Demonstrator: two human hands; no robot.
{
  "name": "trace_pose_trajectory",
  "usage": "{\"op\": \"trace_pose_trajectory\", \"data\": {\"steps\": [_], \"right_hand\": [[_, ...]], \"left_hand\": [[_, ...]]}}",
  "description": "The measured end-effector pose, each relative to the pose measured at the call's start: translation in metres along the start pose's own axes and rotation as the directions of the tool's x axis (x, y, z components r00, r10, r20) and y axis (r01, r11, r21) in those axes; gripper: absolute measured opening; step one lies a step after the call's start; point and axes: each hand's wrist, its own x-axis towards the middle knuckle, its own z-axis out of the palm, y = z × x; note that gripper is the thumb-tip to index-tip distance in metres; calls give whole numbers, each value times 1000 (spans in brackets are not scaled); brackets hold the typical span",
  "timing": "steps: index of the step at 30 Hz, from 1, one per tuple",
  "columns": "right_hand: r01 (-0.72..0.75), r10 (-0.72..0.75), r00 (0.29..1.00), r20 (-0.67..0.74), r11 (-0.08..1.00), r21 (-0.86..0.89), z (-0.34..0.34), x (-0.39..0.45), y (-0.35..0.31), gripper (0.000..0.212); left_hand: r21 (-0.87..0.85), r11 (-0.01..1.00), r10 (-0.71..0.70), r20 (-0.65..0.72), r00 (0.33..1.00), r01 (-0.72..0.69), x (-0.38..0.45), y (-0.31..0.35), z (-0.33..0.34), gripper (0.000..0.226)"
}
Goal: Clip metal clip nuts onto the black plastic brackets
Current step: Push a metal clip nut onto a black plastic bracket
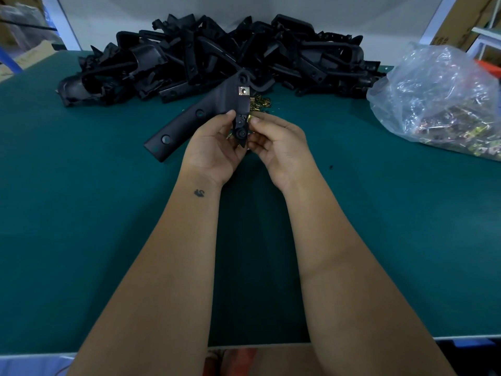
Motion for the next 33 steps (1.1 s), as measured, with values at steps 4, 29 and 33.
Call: {"op": "trace_pose_trajectory", "data": {"steps": [4, 29, 33], "right_hand": [[1, -1, 1000, -9, 1000, -13, 0, 1, 1, 14], [-3, 2, 1000, 29, 999, 32, 2, -2, 2, 16], [12, -12, 1000, 15, 1000, -16, 6, -3, 2, 16]], "left_hand": [[5, 1000, -1, -6, 1000, 2, 1, 0, 0, 14], [157, 987, 10, 51, 999, -18, 5, -1, -4, 11], [181, 983, 20, 86, 996, -35, 3, 0, -4, 31]]}}
